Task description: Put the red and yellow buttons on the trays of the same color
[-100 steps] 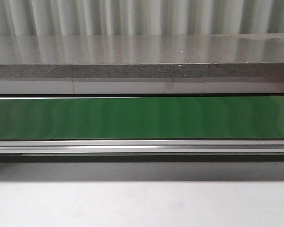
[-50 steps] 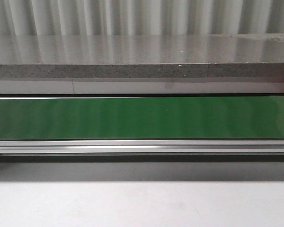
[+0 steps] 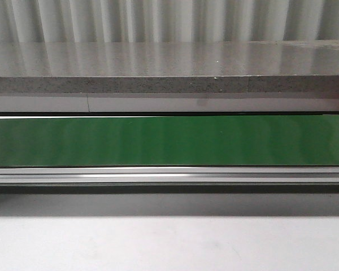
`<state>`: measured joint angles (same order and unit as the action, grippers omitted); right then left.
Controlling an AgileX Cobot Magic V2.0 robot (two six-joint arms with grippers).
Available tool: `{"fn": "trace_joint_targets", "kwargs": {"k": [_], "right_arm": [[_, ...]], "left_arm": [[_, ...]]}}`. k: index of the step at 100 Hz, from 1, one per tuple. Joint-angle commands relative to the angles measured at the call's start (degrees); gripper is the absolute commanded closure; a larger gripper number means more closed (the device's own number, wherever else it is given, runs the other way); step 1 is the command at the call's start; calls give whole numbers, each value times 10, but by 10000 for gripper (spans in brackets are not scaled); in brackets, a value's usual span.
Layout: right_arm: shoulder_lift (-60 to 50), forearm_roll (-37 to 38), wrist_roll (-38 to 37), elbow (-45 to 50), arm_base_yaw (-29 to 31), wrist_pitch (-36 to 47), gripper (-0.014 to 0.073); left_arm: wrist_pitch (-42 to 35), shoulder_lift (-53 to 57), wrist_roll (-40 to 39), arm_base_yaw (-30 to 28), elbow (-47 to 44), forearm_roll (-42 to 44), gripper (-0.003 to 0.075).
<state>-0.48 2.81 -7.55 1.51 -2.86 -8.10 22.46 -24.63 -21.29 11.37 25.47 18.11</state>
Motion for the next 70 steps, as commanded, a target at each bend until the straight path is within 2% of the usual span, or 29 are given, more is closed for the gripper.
{"fn": "trace_joint_targets", "kwargs": {"k": [1, 7, 15, 19, 39, 70], "right_arm": [[-9, 8, 5, 1, 1, 47, 661], [-9, 8, 5, 1, 1, 47, 661], [-9, 8, 5, 1, 1, 47, 661], [-9, 8, 5, 1, 1, 47, 661], [-9, 8, 5, 1, 1, 47, 661], [-9, 8, 5, 1, 1, 47, 661]], "left_arm": [[-104, -1, 21, 0, 0, -17, 740], [-154, -1, 84, -8, -17, -68, 740], [-206, -1, 196, -23, -38, -181, 740], [-225, -1, 220, -31, -49, -210, 740], [-250, 24, 223, -42, -101, -165, 740], [-250, 159, 222, -42, -206, -165, 740]]}}
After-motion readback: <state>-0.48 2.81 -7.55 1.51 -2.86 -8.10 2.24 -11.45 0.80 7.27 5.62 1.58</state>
